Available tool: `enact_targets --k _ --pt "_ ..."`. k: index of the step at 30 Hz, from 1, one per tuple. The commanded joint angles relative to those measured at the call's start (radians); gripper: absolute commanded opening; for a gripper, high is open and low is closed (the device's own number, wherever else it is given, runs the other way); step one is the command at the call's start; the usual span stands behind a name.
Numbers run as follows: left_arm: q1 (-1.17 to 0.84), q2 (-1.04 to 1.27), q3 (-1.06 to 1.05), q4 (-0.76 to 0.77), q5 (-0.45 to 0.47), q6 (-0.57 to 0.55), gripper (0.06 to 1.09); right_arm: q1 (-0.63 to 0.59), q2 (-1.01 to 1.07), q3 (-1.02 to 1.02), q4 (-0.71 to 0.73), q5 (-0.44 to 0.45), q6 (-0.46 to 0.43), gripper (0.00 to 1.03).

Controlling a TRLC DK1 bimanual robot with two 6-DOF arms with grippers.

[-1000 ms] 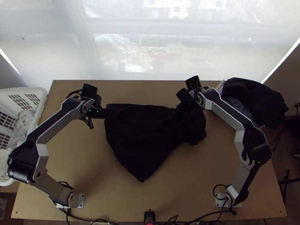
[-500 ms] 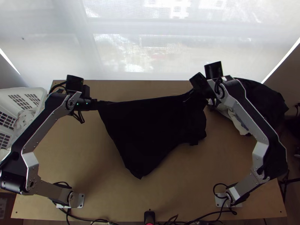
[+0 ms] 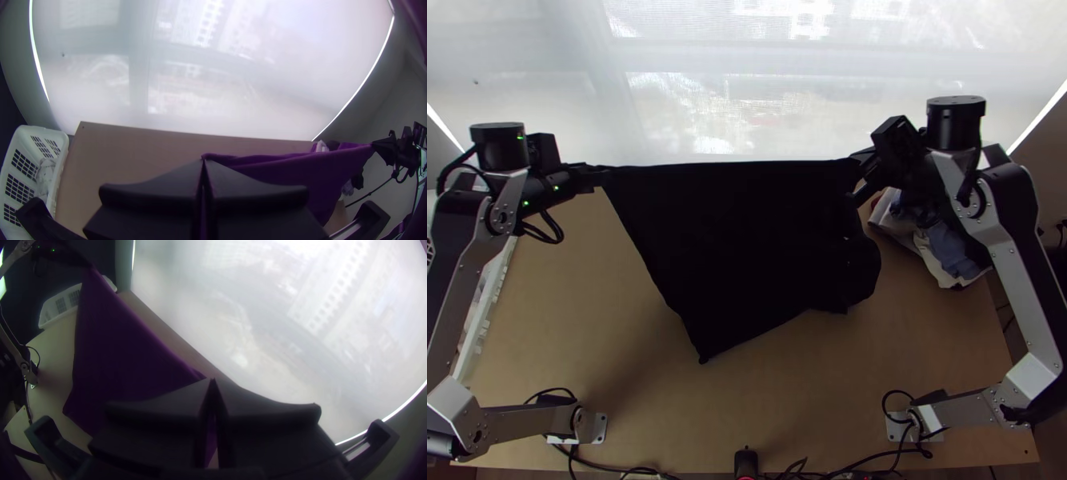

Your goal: Fold the t-shirt

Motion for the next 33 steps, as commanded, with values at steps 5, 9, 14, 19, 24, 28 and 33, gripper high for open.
enact_targets --k 5,9,14,19,24,28,33 --pt "0.043 -0.145 0.246 -0.022 -0.014 0.009 0.09 0.135 -0.160 0.163 -0.054 0.182 -0.132 0.03" --pt "0.045 -0.218 0.261 -0.008 -0.053 0.039 0.09 0.215 -0.241 0.161 -0.046 0.292 -0.201 0.03" --pt "0.081 -0.321 0.271 0.044 -0.082 0.104 0.09 0.239 -0.341 0.161 -0.025 0.369 -0.273 0.03" --pt "0.124 -0.416 0.290 0.081 -0.090 0.156 0.09 0.257 -0.442 0.163 0.012 0.427 -0.367 0.03" --pt "0.124 -0.505 0.283 0.078 -0.087 0.188 0.09 0.256 -0.530 0.164 0.009 0.458 -0.434 0.03" --pt "0.123 -0.570 0.290 0.068 -0.076 0.196 0.09 0.242 -0.576 0.201 -0.052 0.470 -0.453 0.03" --pt "0.123 -0.597 0.290 0.029 -0.034 0.205 0.09 0.211 -0.579 0.261 -0.141 0.465 -0.448 0.03"
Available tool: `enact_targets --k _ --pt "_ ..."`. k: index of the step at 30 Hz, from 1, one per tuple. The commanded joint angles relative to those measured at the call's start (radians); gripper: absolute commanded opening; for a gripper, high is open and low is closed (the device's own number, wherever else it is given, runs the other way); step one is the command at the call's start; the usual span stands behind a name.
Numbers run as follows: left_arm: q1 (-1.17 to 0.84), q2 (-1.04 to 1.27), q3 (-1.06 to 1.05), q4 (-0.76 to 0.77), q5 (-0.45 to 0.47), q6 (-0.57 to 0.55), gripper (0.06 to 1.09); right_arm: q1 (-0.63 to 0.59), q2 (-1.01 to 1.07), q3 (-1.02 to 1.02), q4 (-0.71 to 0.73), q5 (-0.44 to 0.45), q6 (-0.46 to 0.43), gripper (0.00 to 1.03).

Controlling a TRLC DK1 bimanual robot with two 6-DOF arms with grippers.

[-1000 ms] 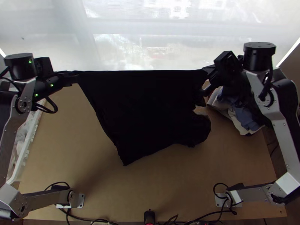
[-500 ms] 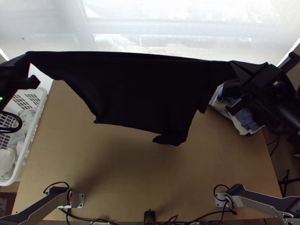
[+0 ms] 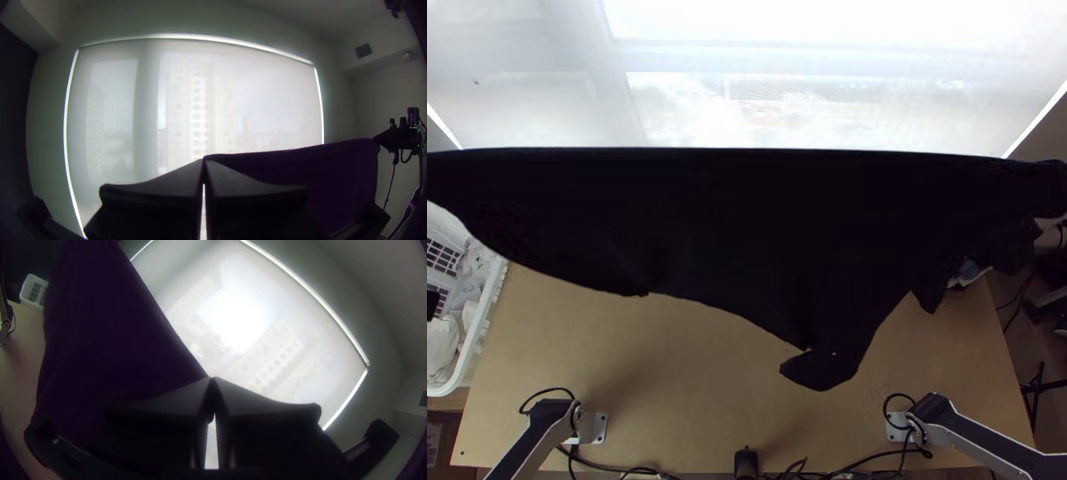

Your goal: Fold the t-shirt

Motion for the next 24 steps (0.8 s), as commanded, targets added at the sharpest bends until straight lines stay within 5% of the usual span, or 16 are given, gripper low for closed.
enact_targets --k 1,9,16,24 --pt "0.004 -0.059 -0.022 -0.047 0.028 0.015 0.09 -0.024 -0.041 0.040 -0.098 0.022 0.001 0.03" --pt "0.001 -0.036 -0.384 0.002 0.062 -0.042 0.09 0.050 -0.132 -0.459 0.083 -0.007 0.142 0.03" --pt "-0.005 0.043 -0.715 0.205 0.053 -0.085 0.09 -0.024 -0.103 -0.890 0.389 -0.130 0.122 0.03" --pt "-0.080 0.251 -0.780 0.389 -0.038 -0.088 0.09 -0.213 0.147 -1.002 0.682 -0.299 0.112 0.03"
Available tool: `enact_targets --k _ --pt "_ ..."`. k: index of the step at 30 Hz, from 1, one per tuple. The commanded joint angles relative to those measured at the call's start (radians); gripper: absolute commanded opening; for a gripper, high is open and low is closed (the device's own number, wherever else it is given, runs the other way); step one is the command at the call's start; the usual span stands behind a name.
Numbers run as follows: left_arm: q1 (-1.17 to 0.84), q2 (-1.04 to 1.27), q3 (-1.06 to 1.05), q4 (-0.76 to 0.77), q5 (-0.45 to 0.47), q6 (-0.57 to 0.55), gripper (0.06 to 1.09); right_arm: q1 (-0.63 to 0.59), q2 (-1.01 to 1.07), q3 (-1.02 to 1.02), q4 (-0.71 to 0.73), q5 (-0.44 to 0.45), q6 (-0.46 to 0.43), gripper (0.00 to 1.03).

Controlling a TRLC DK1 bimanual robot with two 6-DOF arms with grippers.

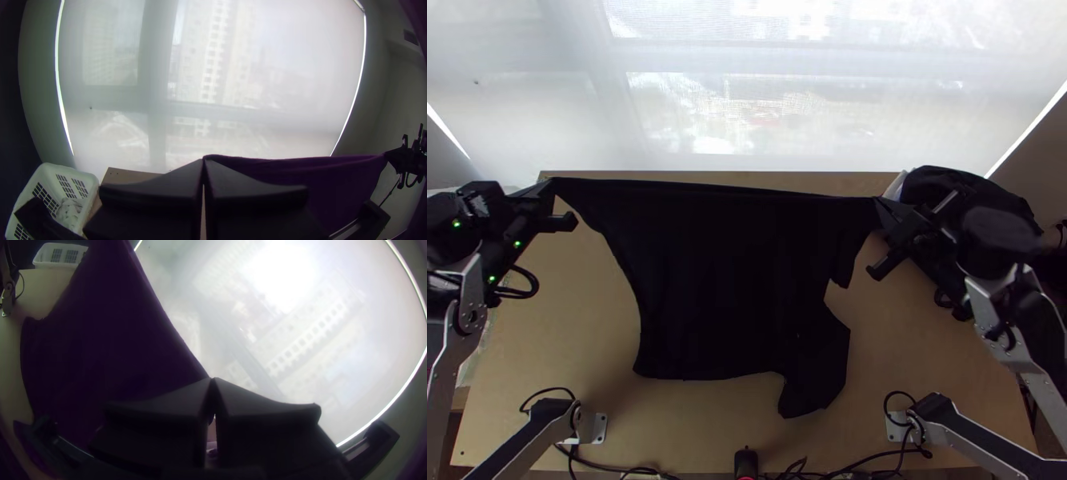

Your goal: Fold the t-shirt

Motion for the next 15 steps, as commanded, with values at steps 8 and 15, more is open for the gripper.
enact_targets --k 8,15 --pt "-0.037 0.391 -0.084 0.298 -0.088 -0.003 0.09 -0.195 0.499 -0.037 0.388 -0.142 -0.005 0.03" --pt "-0.009 0.590 -0.005 0.377 -0.132 0.000 0.09 -0.213 0.798 0.171 0.441 -0.150 -0.006 0.03"
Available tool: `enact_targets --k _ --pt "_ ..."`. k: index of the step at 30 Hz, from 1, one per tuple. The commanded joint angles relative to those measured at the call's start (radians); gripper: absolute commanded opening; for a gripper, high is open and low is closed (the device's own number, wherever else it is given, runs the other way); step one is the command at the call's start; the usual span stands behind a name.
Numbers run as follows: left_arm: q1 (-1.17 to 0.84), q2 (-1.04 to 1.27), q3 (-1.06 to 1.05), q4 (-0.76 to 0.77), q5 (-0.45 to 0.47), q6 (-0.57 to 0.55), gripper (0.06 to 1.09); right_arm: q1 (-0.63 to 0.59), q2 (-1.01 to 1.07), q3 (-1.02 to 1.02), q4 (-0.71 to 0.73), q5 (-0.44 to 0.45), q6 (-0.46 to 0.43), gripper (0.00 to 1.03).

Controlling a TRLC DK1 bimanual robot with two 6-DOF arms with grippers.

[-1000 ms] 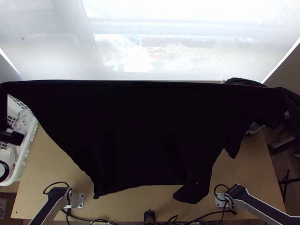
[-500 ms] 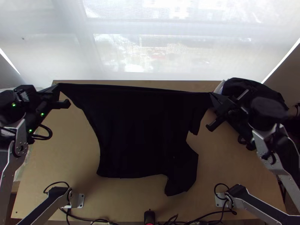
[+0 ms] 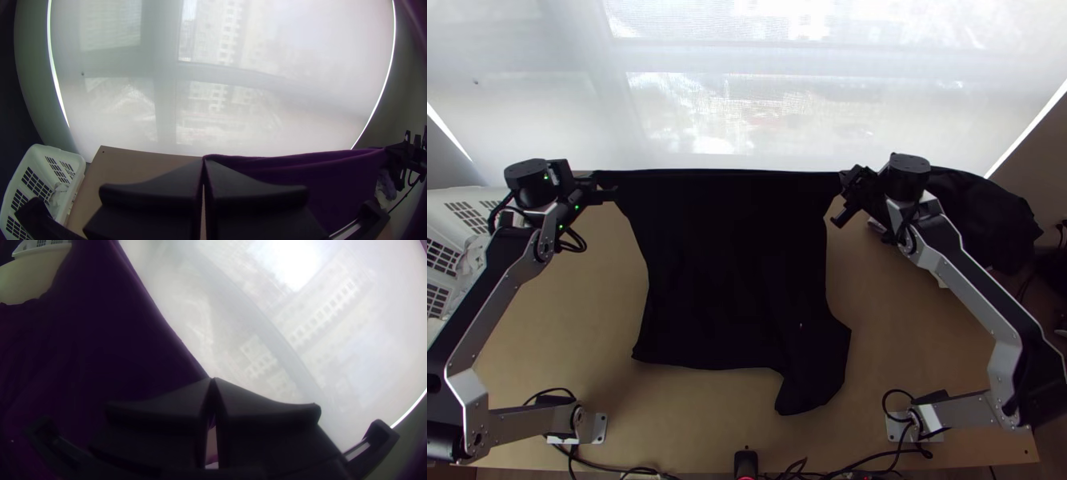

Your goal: Fold the t-shirt

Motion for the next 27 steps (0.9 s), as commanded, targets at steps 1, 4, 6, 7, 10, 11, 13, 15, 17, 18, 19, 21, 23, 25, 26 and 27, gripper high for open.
enact_targets --k 1,4,6,7,10,11,13,15,17,18,19,21,23,25,26,27 --pt "0.022 0.214 0.068 0.080 -0.041 0.005 0.09 -0.033 0.309 0.188 0.067 -0.013 0.000 0.03" --pt "0.028 0.295 0.120 0.103 -0.059 0.006 0.09 -0.034 0.424 0.294 0.067 -0.013 0.005 0.03" --pt "0.028 0.352 0.162 0.108 -0.071 0.008 0.09 -0.033 0.492 0.359 0.067 -0.013 0.005 0.03" --pt "0.028 0.381 0.183 0.109 -0.076 0.008 0.09 -0.030 0.519 0.389 0.067 -0.013 0.005 0.03" --pt "0.028 0.461 0.251 0.109 -0.094 0.008 0.09 -0.020 0.613 0.483 0.066 -0.013 0.005 0.03" --pt "0.028 0.484 0.269 0.109 -0.097 0.008 0.09 -0.019 0.641 0.509 0.066 -0.013 0.005 0.03" --pt "0.027 0.531 0.301 0.109 -0.108 0.008 0.09 -0.016 0.693 0.555 0.064 -0.012 0.011 0.03" --pt "0.025 0.568 0.323 0.109 -0.116 0.006 0.09 -0.014 0.730 0.587 0.063 -0.012 0.028 0.03" --pt "0.024 0.594 0.333 0.109 -0.120 0.005 0.09 -0.013 0.751 0.601 0.064 -0.012 0.048 0.04" --pt "0.024 0.608 0.333 0.117 -0.120 0.006 0.09 -0.010 0.756 0.601 0.064 -0.012 0.055 0.09" --pt "0.024 0.620 0.333 0.123 -0.120 0.008 0.09 -0.008 0.757 0.599 0.064 -0.010 0.059 0.14" --pt "0.024 0.640 0.338 0.125 -0.120 0.010 0.09 -0.005 0.759 0.595 0.064 -0.009 0.060 0.19" --pt "0.024 0.654 0.338 0.125 -0.120 0.010 0.09 -0.004 0.759 0.595 0.064 -0.009 0.060 0.19" --pt "0.022 0.668 0.338 0.122 -0.120 0.008 0.09 -0.002 0.763 0.595 0.064 -0.009 0.060 0.18" --pt "0.021 0.674 0.338 0.120 -0.122 0.008 0.09 0.000 0.766 0.598 0.066 -0.007 0.060 0.17" --pt "0.021 0.679 0.338 0.120 -0.123 0.008 0.09 0.003 0.769 0.601 0.066 -0.006 0.059 0.11"
